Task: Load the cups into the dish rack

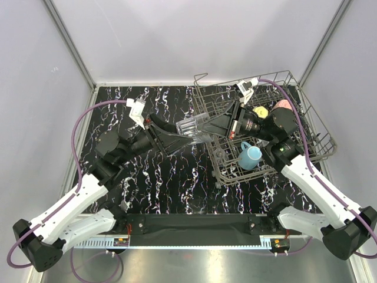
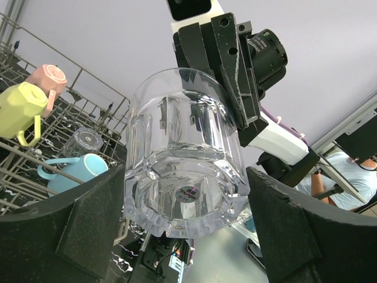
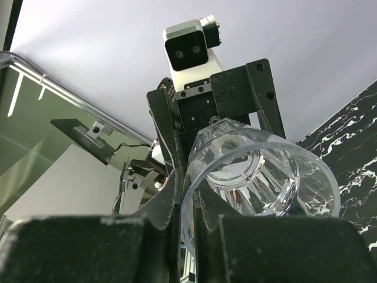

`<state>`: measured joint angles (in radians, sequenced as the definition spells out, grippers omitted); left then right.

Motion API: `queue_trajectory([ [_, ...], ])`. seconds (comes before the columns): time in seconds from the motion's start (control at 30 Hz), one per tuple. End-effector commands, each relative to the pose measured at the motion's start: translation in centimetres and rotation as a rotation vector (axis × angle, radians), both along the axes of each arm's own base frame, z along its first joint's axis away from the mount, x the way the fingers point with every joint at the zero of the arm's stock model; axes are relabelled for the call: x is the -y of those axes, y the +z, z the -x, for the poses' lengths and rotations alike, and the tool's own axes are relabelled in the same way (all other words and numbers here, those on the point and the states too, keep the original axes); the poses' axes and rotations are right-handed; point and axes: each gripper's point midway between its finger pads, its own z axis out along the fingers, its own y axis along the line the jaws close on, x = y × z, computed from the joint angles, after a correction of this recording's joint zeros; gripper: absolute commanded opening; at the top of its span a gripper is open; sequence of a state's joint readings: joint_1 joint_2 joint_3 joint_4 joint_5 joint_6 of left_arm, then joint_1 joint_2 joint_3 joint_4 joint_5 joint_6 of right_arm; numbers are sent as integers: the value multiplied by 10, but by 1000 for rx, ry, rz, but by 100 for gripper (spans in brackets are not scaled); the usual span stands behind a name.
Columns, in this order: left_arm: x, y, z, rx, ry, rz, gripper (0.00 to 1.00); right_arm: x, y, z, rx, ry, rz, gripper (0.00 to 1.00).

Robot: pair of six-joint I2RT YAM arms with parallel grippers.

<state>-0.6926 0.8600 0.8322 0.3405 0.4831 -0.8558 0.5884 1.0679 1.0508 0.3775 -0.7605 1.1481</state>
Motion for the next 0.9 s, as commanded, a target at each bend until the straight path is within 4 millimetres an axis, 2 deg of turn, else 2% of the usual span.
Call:
queue_trajectory([
  [0.0, -3, 34, 5, 87, 14, 65, 83, 8, 34, 17, 116, 8, -73, 0],
  [0.23, -4, 39, 5, 84, 19, 86, 81, 9, 31, 22, 115, 25, -63, 0],
  [0.37, -6, 40, 3, 79, 35, 95, 89, 11, 30, 23, 118, 21, -62, 0],
  [0.57, -4, 38, 4, 79, 27, 91, 82, 11, 29, 24, 116, 21, -63, 0],
  [0.7, -3, 42, 4, 83, 24, 100, 62, 12, 29, 26, 118, 25, -65, 0],
  [0.73, -3, 44, 4, 84, 26, 104, 54, 12, 28, 26, 117, 26, -63, 0],
  [0.8, -4, 48, 4, 91, 30, 108, 44, 13, 27, 27, 116, 25, -62, 0],
  [0.87, -4, 51, 3, 103, 34, 106, 27, 12, 23, 27, 102, 27, -52, 1],
])
